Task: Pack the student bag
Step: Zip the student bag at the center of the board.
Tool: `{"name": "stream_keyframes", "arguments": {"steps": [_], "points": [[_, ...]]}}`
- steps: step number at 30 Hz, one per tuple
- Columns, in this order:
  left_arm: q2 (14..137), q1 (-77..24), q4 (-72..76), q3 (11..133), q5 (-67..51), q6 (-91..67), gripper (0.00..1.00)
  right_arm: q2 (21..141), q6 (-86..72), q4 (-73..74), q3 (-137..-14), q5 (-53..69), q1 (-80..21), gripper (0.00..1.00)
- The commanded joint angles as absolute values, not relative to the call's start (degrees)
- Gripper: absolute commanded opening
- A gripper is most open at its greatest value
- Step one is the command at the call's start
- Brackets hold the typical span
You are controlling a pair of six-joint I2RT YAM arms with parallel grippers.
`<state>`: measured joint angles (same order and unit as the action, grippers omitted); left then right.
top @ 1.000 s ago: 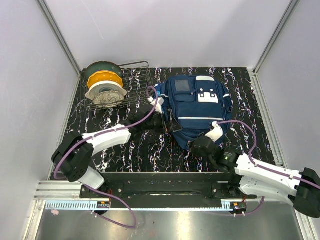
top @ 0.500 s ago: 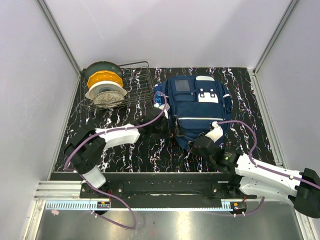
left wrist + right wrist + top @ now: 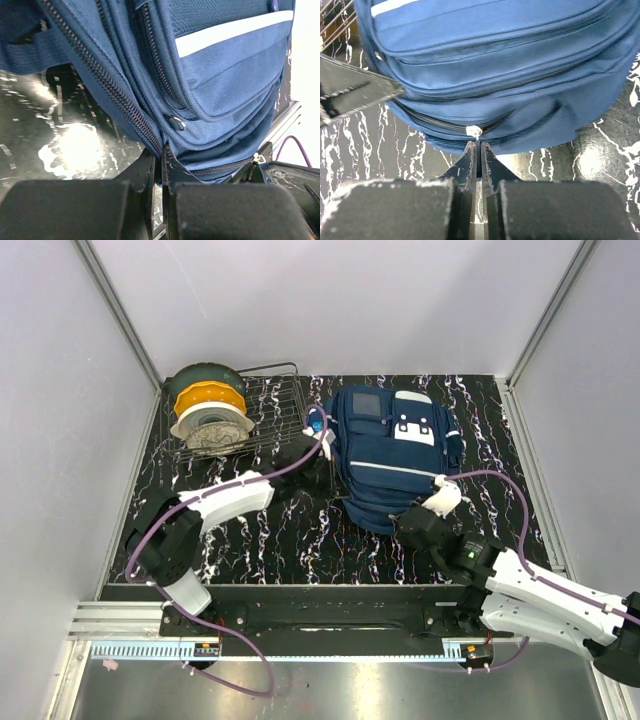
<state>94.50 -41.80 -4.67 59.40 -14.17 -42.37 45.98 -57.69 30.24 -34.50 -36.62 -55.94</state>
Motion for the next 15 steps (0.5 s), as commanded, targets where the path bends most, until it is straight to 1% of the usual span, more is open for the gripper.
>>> {"name": "stream_keyframes", "arguments": {"steps": [1, 2, 9, 10, 11, 12, 13, 14, 15], "points": [[88.51, -35.17, -5.1, 64.51, -11.33, -32.88, 0.0, 45.7, -60.17, 40.74, -36.47, -43.59, -54.93, 0.0], [88.16, -34.37, -5.71, 65.03, -12.56, -32.35, 0.0, 45.96, -63.95, 42.35, -36.47, -43.85, -54.67, 0.0], [88.59, -29.54, -8.26, 69.16, -17.39, -28.39, 0.0, 43.42, -68.55, 42.28, -32.7, -40.61, -54.49, 0.0], [89.03, -29.18, -8.35, 69.78, -18.53, -28.21, 0.04, 42.9, -68.73, 42.28, -32.35, -40.52, -54.49, 0.0], [89.56, -29.01, -8.52, 70.83, -20.37, -28.39, 0.16, 42.63, -69.17, 42.36, -32.17, -40.52, -54.58, 0.0], [90.34, -28.74, -8.61, 71.19, -21.17, -28.65, 0.31, 42.28, -69.17, 42.19, -31.99, -40.34, -54.58, 0.0], [90.53, -28.74, -8.61, 71.28, -22.14, -29.0, 0.54, 41.93, -69.08, 41.23, -31.73, -40.17, -54.49, 0.0], [90.61, -28.74, -8.18, 71.11, -23.37, -29.44, 0.65, 41.75, -68.65, 40.52, -31.55, -39.99, -54.58, 0.0], [90.27, -28.74, -7.74, 70.49, -23.9, -29.88, 0.75, 41.66, -68.47, 39.73, -31.38, -39.47, -54.58, 0.0]]}}
